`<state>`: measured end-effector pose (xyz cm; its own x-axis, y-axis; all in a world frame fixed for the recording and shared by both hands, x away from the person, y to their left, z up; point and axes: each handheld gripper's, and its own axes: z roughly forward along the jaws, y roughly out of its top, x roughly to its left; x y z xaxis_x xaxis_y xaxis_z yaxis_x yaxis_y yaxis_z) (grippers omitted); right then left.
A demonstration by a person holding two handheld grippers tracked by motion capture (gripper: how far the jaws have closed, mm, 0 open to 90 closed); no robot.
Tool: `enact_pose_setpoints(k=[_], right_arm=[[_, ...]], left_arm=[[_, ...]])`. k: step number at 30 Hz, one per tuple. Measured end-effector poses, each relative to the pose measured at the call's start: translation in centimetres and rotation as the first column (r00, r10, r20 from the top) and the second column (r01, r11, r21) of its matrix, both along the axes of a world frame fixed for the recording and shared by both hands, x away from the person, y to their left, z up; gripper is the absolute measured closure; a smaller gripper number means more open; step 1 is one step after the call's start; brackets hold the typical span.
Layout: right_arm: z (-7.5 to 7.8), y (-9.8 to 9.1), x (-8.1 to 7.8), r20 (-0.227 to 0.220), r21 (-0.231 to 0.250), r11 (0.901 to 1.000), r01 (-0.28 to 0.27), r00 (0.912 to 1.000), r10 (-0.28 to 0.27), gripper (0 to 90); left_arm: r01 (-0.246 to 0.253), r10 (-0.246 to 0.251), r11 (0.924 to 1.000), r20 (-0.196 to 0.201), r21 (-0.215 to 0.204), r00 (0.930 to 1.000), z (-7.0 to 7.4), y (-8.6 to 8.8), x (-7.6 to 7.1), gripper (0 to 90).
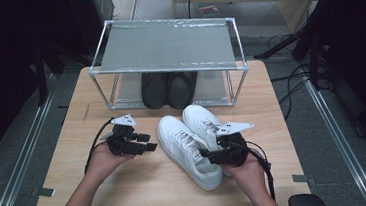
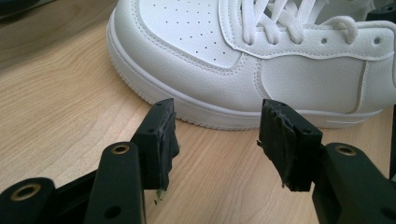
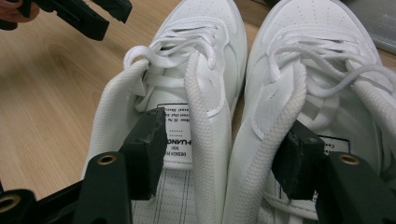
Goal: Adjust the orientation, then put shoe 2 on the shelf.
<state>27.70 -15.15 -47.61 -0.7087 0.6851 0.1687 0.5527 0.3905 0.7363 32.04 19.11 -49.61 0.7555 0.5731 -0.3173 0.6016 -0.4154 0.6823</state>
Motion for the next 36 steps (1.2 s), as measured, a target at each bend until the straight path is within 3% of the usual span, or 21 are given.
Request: enact_pose_setpoints(k=[10, 17, 24, 36], right_arm=[[-0.4, 0.8, 0.4, 0.029, -0.070, 0.9969, 0.036, 0.9990, -0.034, 57.6], [-0.2, 0.6, 0.6, 0.019, -0.053, 0.9979, 0.037, 0.9992, -0.036, 71.4], [0.1, 0.4, 0.8, -0.003, -0.050, 0.9978, 0.043, 0.9991, -0.043, 74.6], [1.6, -0.7, 0.8, -0.011, -0.056, 0.9984, -0.010, 0.9999, 0.009, 75.0]], left_arm=[[-0.008, 0.008, 1.0000, 0.003, -0.002, 1.0000, 0.0, 0.1, 0.1, 46.2], [-0.024, 0.024, 0.9996, 0.002, -0.014, 0.9997, 0.0, 0.7, 0.2, 46.1], [-0.039, 0.039, 0.9991, 0.002, -0.016, 0.9992, 0.0, 1.3, 0.4, 45.8], [-0.080, 0.080, 0.9967, 0.005, -0.016, 0.9968, -0.1, 2.4, 0.7, 45.3]])
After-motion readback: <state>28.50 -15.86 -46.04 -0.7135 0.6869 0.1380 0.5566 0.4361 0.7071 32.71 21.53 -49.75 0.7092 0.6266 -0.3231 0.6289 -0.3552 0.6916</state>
